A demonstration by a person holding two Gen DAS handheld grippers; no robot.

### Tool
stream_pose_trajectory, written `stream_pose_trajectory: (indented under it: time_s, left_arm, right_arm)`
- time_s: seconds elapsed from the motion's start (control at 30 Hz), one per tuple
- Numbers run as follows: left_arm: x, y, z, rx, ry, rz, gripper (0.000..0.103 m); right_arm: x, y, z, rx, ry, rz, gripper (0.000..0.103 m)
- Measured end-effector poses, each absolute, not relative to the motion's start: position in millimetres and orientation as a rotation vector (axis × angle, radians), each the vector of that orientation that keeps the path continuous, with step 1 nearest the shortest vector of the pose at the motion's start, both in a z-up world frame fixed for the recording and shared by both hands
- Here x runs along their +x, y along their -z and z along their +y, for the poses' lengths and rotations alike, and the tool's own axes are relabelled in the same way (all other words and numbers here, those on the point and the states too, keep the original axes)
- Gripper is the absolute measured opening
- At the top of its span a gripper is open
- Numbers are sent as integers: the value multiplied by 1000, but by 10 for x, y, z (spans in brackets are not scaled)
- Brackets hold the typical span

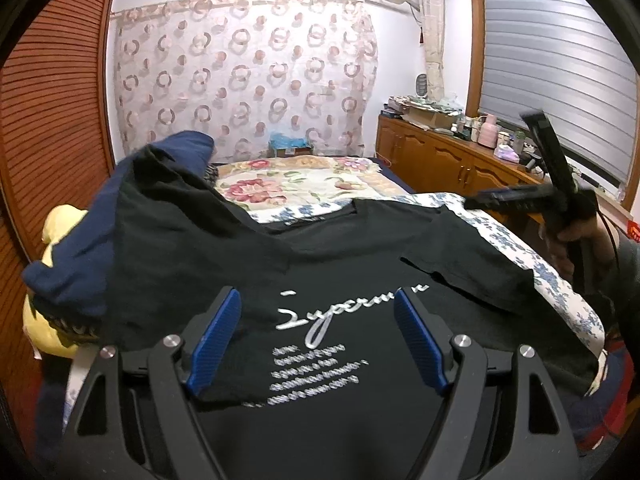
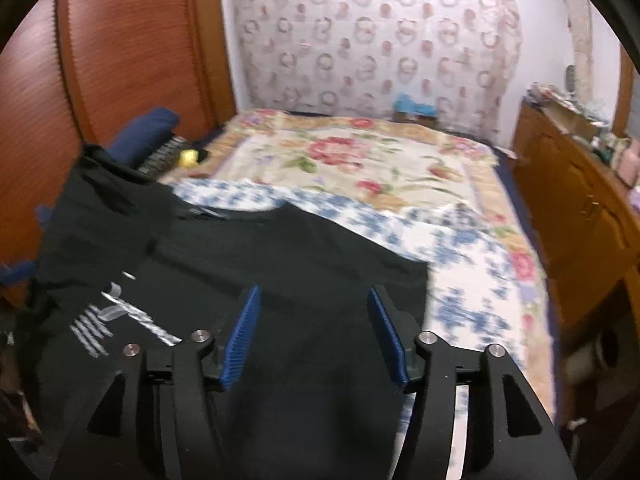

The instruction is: Fold small clothes

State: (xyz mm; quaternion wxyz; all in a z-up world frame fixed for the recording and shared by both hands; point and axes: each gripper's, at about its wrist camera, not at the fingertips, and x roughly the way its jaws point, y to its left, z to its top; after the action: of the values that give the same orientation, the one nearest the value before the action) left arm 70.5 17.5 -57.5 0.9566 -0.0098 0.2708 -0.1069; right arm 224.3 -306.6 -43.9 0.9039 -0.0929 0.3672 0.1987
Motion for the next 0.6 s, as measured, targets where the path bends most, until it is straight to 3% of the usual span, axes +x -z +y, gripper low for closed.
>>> stream_pose_trajectory:
  time_s: [0.37, 0.53, 0.6]
  left_arm:
    - [1051, 516, 805, 3, 141, 589, 78]
    - [1254, 467, 1098, -5, 139, 617, 61]
    - [1330, 440, 1171, -7, 120, 628, 60]
  right_arm:
    - [2398, 1062, -3464, -201, -330, 887, 59]
    - [2356, 1077, -3474, -187, -327, 866, 59]
    - [2347, 1071, -3470, -192, -321, 864, 60]
